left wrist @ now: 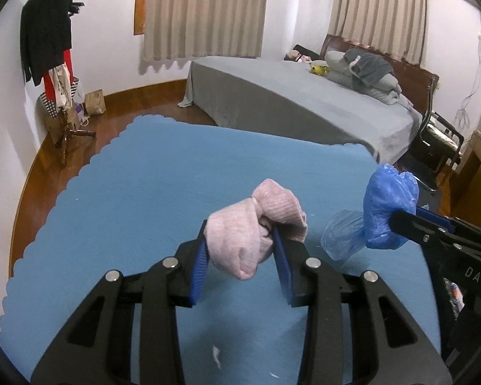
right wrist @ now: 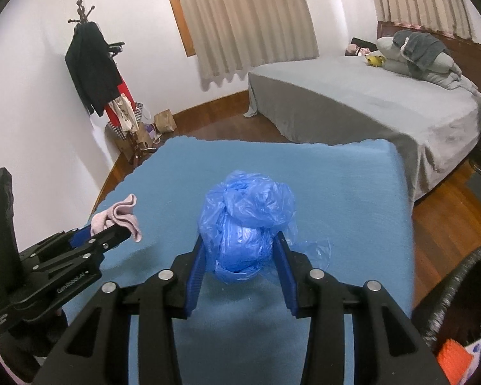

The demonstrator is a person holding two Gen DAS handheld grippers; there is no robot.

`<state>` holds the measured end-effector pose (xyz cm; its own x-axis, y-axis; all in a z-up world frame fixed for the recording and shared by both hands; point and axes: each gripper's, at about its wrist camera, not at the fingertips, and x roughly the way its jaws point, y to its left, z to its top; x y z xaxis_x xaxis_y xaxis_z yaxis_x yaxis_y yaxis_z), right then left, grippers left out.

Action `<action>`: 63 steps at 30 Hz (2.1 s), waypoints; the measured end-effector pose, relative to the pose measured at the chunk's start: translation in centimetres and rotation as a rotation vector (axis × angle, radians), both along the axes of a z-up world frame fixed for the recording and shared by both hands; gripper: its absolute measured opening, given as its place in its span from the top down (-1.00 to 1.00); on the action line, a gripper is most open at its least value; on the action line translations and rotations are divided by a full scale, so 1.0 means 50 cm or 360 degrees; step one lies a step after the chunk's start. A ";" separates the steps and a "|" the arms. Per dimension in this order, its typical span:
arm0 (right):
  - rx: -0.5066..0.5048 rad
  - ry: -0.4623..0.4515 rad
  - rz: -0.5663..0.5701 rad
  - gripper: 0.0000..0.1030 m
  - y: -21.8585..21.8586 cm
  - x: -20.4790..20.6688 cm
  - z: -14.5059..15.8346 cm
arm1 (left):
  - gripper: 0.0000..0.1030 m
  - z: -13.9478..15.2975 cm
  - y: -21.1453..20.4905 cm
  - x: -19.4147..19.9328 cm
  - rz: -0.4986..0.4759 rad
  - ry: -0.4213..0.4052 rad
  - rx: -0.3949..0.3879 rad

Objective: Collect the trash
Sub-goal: 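Carry the pink sock and blue bag over the trash bin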

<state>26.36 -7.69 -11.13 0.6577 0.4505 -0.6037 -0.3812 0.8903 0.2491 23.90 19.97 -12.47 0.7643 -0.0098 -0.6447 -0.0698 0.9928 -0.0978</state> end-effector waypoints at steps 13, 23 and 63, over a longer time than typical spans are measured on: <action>0.0038 -0.0071 -0.0050 0.20 -0.104 -0.114 0.067 | 0.30 0.079 -0.102 -0.100 0.0011 -0.0081 -0.0044; 0.0045 -0.0151 -0.0119 0.20 -0.185 -0.195 0.118 | 0.30 0.137 -0.185 -0.166 -0.0063 -0.0136 0.0017; 0.0038 -0.0311 -0.0487 0.20 -0.462 -0.367 0.178 | 0.29 0.199 -0.486 -0.284 -0.0523 -0.0298 0.0076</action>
<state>7.99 -30.80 -2.25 0.8660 0.2276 -0.4452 -0.1407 0.9653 0.2199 9.72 -4.33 -2.53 0.8301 -0.2476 -0.4996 0.2681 0.9629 -0.0319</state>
